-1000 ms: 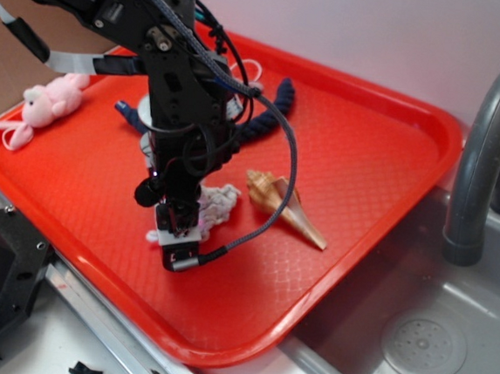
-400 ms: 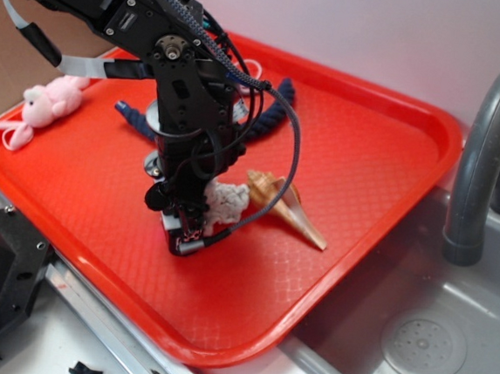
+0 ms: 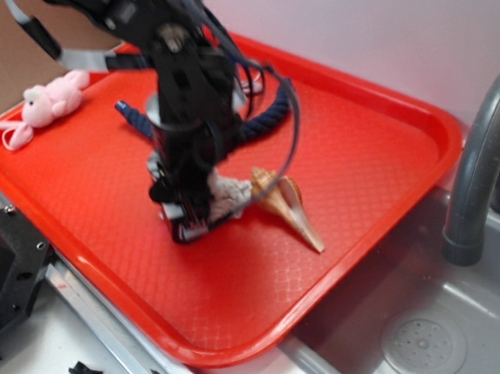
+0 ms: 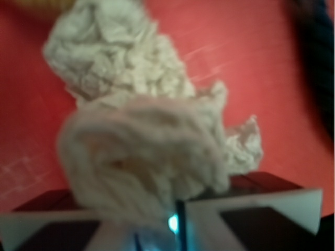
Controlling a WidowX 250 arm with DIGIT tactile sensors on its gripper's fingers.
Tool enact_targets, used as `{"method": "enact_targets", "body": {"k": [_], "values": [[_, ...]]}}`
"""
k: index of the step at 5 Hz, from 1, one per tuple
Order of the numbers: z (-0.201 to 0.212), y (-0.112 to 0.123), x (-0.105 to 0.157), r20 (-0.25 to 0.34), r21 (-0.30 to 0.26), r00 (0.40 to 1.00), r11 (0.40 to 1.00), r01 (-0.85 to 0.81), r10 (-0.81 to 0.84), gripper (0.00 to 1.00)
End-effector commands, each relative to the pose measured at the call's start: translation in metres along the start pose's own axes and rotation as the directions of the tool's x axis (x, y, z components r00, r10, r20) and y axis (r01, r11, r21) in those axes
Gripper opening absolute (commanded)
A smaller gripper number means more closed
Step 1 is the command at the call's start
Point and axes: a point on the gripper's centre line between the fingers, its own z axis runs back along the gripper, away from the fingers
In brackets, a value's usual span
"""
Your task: Grab the white paper.
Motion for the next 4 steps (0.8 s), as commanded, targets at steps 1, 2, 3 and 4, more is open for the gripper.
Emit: {"method": "enact_targets", "body": {"k": [1,2,3,4], "values": [[0.09,0.036,-0.021,0.174,-0.186,0.929,0.938,-0.293,0.325,0.0],[0.128,0.058,-0.04,0.191,-0.205,0.871,0.886,-0.416,0.453,0.0],[0.155,0.076,-0.055,0.216,-0.258,0.816,0.837,-0.482,0.536,0.0],[0.158,0.076,-0.052,0.212,-0.217,0.84,0.862,-0.458,0.5,0.0]]}}
